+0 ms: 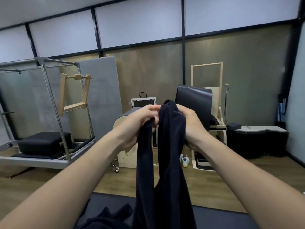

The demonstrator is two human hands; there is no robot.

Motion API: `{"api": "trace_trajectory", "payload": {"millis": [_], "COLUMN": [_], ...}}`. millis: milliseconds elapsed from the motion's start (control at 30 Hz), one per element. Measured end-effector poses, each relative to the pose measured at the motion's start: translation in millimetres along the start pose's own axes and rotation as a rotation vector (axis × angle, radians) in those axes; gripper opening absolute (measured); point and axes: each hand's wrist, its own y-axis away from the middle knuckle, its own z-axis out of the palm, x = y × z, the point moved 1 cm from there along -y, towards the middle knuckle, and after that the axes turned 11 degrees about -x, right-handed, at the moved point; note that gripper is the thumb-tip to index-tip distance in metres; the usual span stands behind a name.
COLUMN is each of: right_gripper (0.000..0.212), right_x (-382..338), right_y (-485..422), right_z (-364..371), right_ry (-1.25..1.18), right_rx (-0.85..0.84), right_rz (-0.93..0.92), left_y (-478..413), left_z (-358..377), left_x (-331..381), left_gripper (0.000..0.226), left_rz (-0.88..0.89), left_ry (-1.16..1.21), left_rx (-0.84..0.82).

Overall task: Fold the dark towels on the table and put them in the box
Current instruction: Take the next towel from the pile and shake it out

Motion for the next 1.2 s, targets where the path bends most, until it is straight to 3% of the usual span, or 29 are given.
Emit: {"api": "trace_trajectory", "payload": {"millis": [67, 200, 267, 333, 433, 500, 600, 667, 767, 867, 1067, 1200], "right_gripper": [0.02, 0.034, 0.039, 0.03, 0.014, 0.014, 0.023, 0.024, 0.016, 0.014, 0.011, 0.006], "right_x": [1.4, 2.5, 0.4, 1.5, 2.2, 4.3, 8.6, 14.4, 26.2, 23.1, 9.7, 11.5], "right_y": [5.4, 15.3, 19.4, 20.4, 15.8, 11.9, 11.1, 13.2, 15.2, 15.2, 16.9, 12.8], "right_z": [-2.7, -11.8, -13.9, -13.4, -13.3, -21.9, -41.9, -49.1, -46.7, -35.2, -24.0, -22.7], "right_ry": [-0.11, -0.454, -0.508, -0.27, 0.079, 0.126, 0.247, 0.262, 0.055, -0.134, 0.066, 0.15], "right_rx": [-0.068, -0.17, -0.199, -0.213, -0.047, 0.091, 0.277, 0.323, 0.323, 0.279, 0.163, 0.16], "right_rz": [0.042, 0.19, 0.248, 0.251, 0.188, 0.175, 0.203, 0.271, 0.375, 0.361, 0.169, 0.0], "left_y": [-1.7, -1.8, -1.8, -5.3, -11.0, -10.9, -9.5, -10.6, -13.9, -18.6, -23.1, -25.3], "left_z": [5.4, 5.8, 9.3, 12.9, 14.7, 13.9, 5.2, -0.1, 6.4, 12.3, 19.8, 20.2], "left_x": [-3.0, -5.0, -6.4, -10.7, -14.8, -12.1, -12.2, -17.5, -23.4, -27.9, -33.6, -35.8], "left_gripper": [0.033, 0.033, 0.025, 0.01, 0.008, 0.011, 0.029, 0.037, 0.035, 0.036, 0.021, 0.027], "left_rz": [0.003, -0.024, -0.028, 0.009, 0.009, -0.041, -0.059, -0.028, 0.028, 0.094, 0.169, 0.219], "left_ry": [-0.159, -0.192, -0.23, -0.34, -0.41, -0.268, 0.163, 0.252, 0.086, -0.013, -0.07, -0.049], "left_rx": [0.037, -0.02, -0.035, 0.012, 0.061, 0.079, 0.035, 0.047, 0.121, 0.123, 0.188, 0.224]}}
